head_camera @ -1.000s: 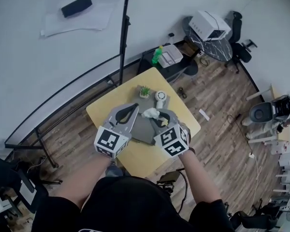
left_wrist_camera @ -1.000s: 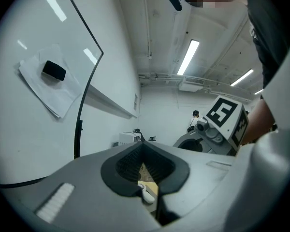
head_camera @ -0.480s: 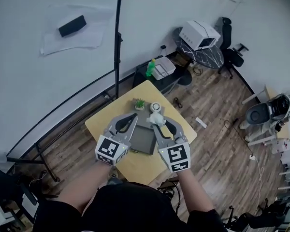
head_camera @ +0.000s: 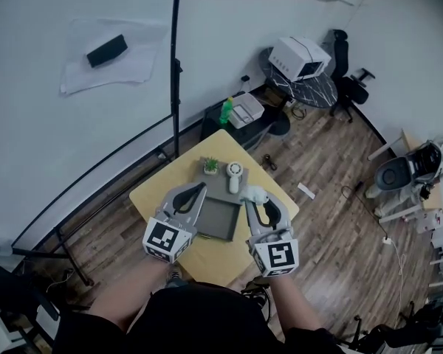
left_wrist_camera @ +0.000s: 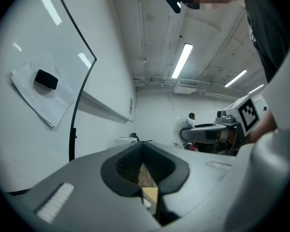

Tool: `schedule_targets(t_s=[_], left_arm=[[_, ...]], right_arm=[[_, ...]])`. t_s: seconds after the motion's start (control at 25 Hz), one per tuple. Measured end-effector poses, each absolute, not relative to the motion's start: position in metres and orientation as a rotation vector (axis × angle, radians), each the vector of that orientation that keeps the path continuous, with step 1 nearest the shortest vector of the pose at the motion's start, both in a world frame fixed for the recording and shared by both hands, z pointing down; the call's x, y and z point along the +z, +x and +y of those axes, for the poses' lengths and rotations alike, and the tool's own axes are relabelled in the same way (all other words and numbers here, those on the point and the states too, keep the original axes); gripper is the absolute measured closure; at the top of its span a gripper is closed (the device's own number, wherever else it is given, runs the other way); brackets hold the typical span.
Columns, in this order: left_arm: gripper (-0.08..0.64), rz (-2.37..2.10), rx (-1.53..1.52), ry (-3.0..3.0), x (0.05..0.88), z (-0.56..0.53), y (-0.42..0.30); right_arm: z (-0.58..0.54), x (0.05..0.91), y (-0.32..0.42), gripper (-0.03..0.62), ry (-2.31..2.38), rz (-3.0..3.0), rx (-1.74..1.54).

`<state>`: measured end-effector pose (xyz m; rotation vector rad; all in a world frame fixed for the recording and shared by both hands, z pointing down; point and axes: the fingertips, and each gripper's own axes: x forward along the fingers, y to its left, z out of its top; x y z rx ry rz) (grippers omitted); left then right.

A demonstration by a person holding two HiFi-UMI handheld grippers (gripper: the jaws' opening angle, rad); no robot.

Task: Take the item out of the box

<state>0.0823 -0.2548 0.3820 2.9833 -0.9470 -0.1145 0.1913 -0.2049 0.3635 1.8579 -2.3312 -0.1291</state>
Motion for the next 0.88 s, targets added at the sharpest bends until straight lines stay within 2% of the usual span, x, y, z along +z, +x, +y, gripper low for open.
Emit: schedule_targets(t_s=[0.88], left_arm=[[0.560,-0.951,-0.130,2.991,0.377,-0.242,0.084]], right_arm=[[-0.181,0.370,0.205,0.489,2.032,-2.362,-0.170]])
